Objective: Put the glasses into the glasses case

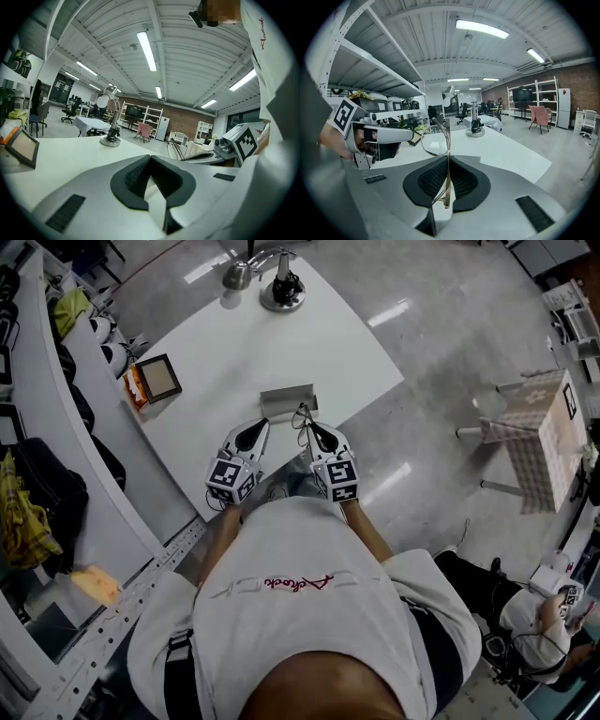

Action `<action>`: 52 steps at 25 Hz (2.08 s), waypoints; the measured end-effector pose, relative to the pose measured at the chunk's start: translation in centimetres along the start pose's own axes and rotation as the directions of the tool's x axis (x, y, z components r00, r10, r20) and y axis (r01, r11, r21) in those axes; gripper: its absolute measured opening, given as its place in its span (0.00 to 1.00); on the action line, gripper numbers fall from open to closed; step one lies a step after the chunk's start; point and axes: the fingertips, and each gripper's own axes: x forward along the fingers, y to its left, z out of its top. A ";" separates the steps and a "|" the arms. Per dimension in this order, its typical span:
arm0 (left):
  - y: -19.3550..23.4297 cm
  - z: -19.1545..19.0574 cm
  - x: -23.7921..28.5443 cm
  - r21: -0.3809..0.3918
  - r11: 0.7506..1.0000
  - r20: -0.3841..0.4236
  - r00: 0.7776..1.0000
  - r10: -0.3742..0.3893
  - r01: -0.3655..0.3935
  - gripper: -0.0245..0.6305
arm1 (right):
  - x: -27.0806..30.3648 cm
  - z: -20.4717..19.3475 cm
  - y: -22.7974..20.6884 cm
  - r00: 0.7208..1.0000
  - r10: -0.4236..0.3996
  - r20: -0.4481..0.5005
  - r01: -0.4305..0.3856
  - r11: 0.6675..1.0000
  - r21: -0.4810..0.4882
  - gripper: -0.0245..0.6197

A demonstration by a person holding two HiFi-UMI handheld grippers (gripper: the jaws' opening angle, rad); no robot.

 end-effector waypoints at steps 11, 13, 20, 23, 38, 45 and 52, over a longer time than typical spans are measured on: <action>1.6 -3.0 1.0 -0.072 0.997 -0.073 0.997 0.030 -0.035 0.07 | 1.6 -4.7 0.3 0.991 0.050 -0.127 -0.044 0.998 0.049 0.09; 1.8 -3.0 1.0 -0.068 0.997 -0.079 0.996 0.033 -0.038 0.07 | 2.0 -5.6 0.4 0.987 0.059 -0.148 -0.053 0.998 0.043 0.09; 3.0 -2.8 0.7 -0.087 0.994 -0.069 0.996 0.064 -0.070 0.07 | 4.9 -6.4 0.6 0.975 0.103 -0.196 -0.110 0.994 -0.025 0.09; 3.5 -2.6 0.4 -0.091 0.992 -0.065 0.995 0.078 -0.084 0.07 | 6.5 -6.0 0.4 0.970 0.121 -0.209 -0.136 0.989 -0.060 0.09; 4.3 -2.1 -0.6 -0.109 0.988 -0.034 0.994 0.107 -0.110 0.07 | 10.8 -4.4 0.3 0.935 0.171 -0.310 -0.309 0.822 -0.478 0.09; 4.4 -2.0 -1.2 -0.111 0.987 -0.030 0.993 0.117 -0.119 0.07 | 12.0 -5.5 -0.1 0.921 0.112 -0.374 -0.377 0.509 -0.774 0.09; 4.8 -1.9 -1.6 -0.114 0.984 -0.023 0.991 0.132 -0.133 0.07 | 13.2 -6.8 -0.8 0.900 0.062 -0.431 -0.421 0.374 -0.826 0.09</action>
